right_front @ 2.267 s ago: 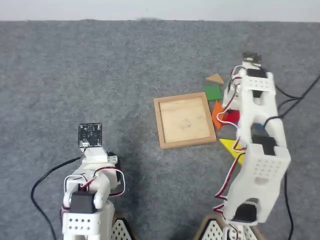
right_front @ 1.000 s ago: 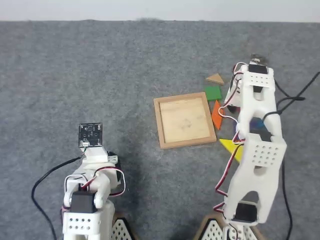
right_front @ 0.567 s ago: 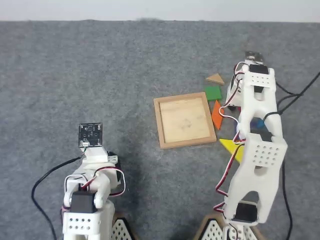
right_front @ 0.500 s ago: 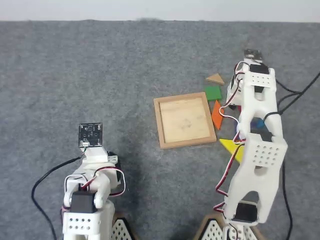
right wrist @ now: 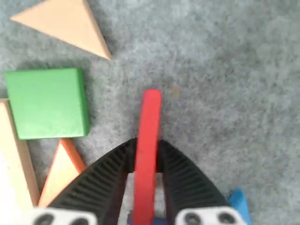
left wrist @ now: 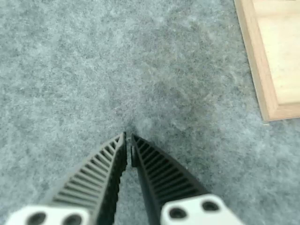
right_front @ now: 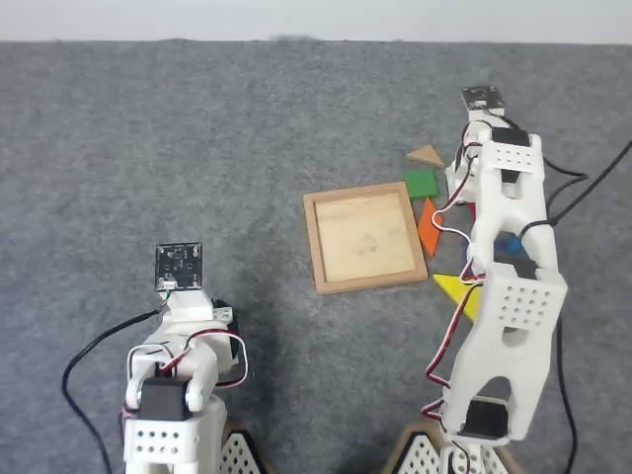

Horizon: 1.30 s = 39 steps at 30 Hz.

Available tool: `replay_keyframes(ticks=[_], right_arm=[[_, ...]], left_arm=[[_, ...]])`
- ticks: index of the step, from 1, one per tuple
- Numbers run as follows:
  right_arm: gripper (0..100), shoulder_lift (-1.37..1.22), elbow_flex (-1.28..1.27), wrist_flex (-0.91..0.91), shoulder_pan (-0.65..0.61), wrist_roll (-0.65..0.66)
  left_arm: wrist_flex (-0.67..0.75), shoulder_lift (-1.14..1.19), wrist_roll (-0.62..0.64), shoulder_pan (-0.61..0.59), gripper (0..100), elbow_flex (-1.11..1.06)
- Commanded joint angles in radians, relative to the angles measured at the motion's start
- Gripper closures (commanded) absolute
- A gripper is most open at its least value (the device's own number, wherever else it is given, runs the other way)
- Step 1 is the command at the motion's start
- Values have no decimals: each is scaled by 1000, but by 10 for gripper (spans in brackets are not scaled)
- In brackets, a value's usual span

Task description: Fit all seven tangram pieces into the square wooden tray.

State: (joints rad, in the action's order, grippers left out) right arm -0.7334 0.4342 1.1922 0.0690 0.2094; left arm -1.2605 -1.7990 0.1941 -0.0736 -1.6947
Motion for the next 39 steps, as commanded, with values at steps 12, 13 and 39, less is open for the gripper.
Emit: replay_keyframes(ticks=[12,13,39], right_arm=[[992,478,34,251,-150,-35],[992,510,32,282,-183,-41],[985,361,-358,-124,-585,147]], left_arm=[[-2,-20,-11,-6,986,12],[-2,-20,-11,-6,986,12],[-2,-20,-11,-6,986,12]])
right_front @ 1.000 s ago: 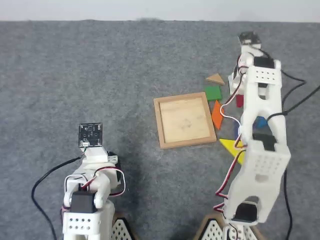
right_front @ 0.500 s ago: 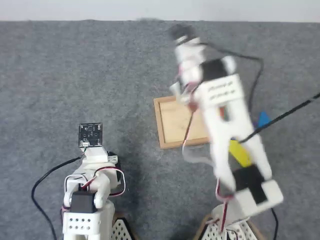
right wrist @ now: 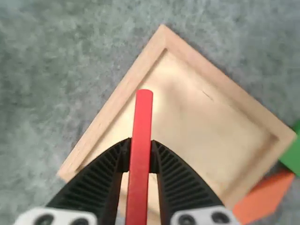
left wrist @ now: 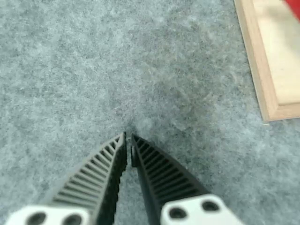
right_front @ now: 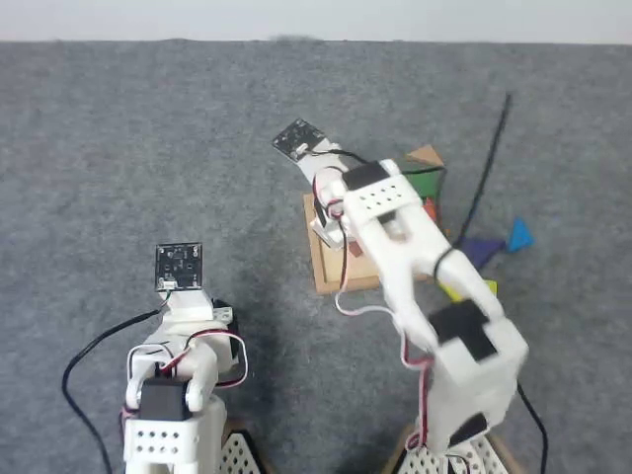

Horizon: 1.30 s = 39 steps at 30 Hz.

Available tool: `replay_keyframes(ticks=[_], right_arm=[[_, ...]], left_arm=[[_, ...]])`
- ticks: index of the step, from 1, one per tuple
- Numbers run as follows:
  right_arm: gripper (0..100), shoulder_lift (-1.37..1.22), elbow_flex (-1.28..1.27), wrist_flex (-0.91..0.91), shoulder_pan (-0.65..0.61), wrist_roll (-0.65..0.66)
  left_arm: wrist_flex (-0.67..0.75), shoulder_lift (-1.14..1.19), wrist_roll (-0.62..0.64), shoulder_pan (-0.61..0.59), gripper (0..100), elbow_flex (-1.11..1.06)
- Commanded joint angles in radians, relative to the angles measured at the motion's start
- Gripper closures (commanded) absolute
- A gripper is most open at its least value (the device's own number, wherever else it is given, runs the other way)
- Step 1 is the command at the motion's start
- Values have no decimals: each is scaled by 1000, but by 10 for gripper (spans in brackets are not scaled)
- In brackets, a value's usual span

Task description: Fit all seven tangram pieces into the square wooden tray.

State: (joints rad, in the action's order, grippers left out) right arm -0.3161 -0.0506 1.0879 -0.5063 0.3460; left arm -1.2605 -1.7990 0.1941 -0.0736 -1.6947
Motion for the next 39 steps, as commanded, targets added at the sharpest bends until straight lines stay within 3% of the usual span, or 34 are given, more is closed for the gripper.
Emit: replay_keyframes(ticks=[1,11,16,26,31,35,39], right_arm=[[973,-88,153,-16,-10,9],[797,-131,213,-19,22,-63],[796,-2,210,-12,39,-57],[796,51,213,7,197,-55],[798,170,178,53,202,-55],[853,314,-54,44,136,-57],[938,367,-351,-153,124,-63]], left_arm=[[-2,-20,-11,-6,986,12],[-2,-20,-11,-6,986,12],[-2,-20,-11,-6,986,12],[-2,-20,-11,-6,986,12],[-2,-20,-11,-6,986,12],[-2,-20,-11,-6,986,12],[-2,-20,-11,-6,986,12]])
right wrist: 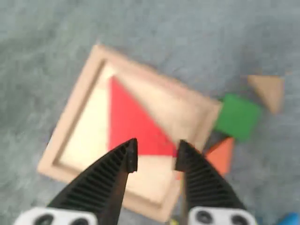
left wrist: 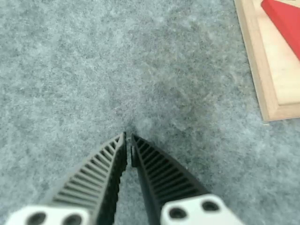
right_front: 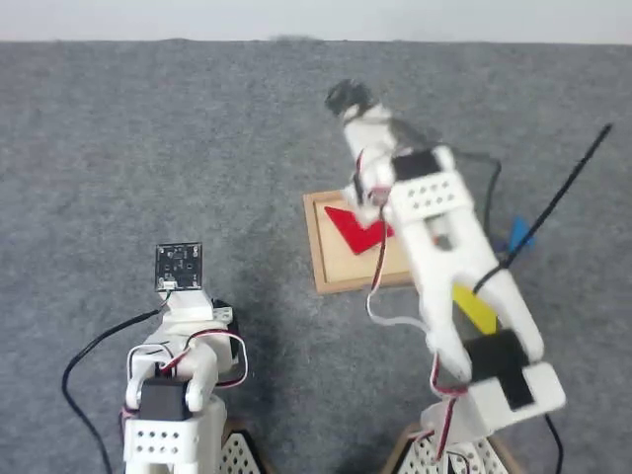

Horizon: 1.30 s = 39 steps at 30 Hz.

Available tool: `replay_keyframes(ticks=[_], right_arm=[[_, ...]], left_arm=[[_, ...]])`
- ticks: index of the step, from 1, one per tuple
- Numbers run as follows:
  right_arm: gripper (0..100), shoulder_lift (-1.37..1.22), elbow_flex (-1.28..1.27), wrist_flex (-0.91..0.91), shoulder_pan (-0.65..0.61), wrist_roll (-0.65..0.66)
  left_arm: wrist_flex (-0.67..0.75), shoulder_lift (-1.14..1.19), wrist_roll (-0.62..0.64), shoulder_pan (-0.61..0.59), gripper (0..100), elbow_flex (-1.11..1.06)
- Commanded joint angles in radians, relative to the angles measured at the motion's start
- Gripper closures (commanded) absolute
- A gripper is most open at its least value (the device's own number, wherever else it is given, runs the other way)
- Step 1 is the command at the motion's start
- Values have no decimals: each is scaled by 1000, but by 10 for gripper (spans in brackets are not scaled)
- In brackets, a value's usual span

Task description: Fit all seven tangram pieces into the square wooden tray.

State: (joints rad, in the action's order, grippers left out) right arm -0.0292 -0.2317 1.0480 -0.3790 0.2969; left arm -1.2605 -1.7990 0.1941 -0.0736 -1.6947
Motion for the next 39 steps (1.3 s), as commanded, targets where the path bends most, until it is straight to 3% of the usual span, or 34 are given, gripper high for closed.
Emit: replay_keyframes(ticks=[1,6,24,33,39], right_arm=[[952,73,-212,-140,-2,-15],[969,-10,-267,-189,-2,-72],[968,-302,77,-179,82,-77],[972,-271,71,-153,90,-103],[968,38,-160,-162,94,-106]], left_arm=[[-2,-20,-11,-6,986,12],[-2,-20,-11,-6,986,12],[-2,-20,-11,-6,986,12],[-2,-20,-11,-6,986,12],[-2,-20,-11,-6,986,12]])
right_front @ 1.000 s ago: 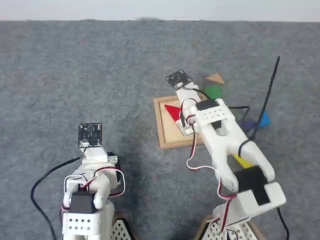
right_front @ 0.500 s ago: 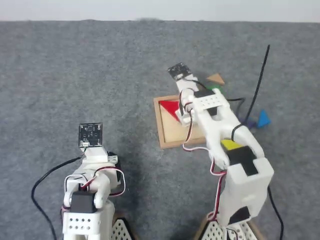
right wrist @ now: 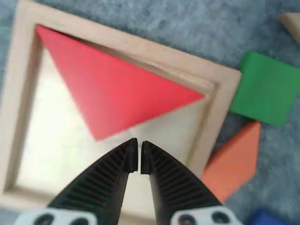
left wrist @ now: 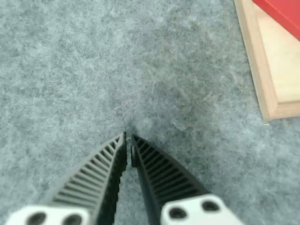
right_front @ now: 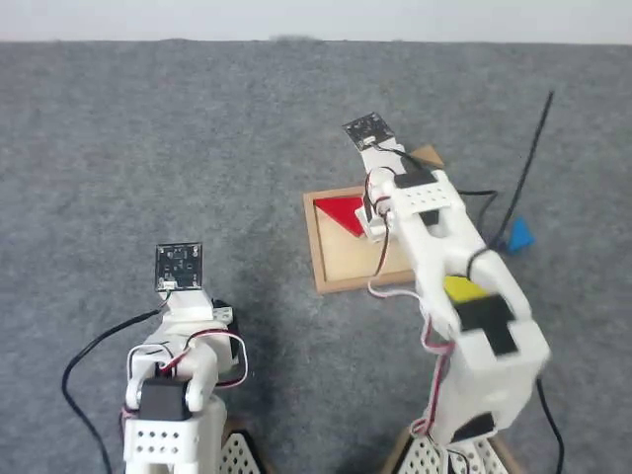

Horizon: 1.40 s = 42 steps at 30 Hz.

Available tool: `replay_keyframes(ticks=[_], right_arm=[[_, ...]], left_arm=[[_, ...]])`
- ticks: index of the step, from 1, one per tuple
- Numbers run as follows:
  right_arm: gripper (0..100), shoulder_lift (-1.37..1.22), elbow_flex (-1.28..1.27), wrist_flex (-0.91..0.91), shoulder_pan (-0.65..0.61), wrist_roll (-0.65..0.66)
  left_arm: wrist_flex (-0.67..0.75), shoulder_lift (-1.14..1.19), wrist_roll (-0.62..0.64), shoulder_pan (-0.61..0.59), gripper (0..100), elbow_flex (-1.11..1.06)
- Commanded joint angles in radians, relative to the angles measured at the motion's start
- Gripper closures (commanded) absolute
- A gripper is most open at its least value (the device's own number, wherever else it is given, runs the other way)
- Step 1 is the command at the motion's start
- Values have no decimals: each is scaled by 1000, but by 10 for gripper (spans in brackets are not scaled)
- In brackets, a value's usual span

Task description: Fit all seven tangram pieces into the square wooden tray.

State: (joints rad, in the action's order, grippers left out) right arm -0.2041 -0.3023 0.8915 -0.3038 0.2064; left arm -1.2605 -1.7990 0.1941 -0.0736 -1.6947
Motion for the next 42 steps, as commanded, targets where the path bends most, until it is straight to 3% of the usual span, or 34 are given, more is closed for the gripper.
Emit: replay_keyframes(ticks=[1,5,8,15,19,28,30,34,42], right_arm=[[968,277,-143,-8,19,-15],[967,493,-327,39,47,2],[965,581,-379,171,108,92],[813,591,-387,346,295,261],[810,591,-422,366,303,368],[807,590,-479,248,305,319],[807,590,-453,266,303,292],[802,588,-425,351,306,359],[652,430,-416,309,315,425]], left_arm=[[-2,-20,-11,-6,986,12],[-2,-20,-11,-6,986,12],[-2,-20,-11,-6,986,12],[-2,-20,-11,-6,986,12],[-2,-20,-11,-6,986,12],[-2,-20,-11,-6,986,12],[-2,-20,-11,-6,986,12],[-2,-20,-11,-6,986,12],[-2,-20,-11,-6,986,12]])
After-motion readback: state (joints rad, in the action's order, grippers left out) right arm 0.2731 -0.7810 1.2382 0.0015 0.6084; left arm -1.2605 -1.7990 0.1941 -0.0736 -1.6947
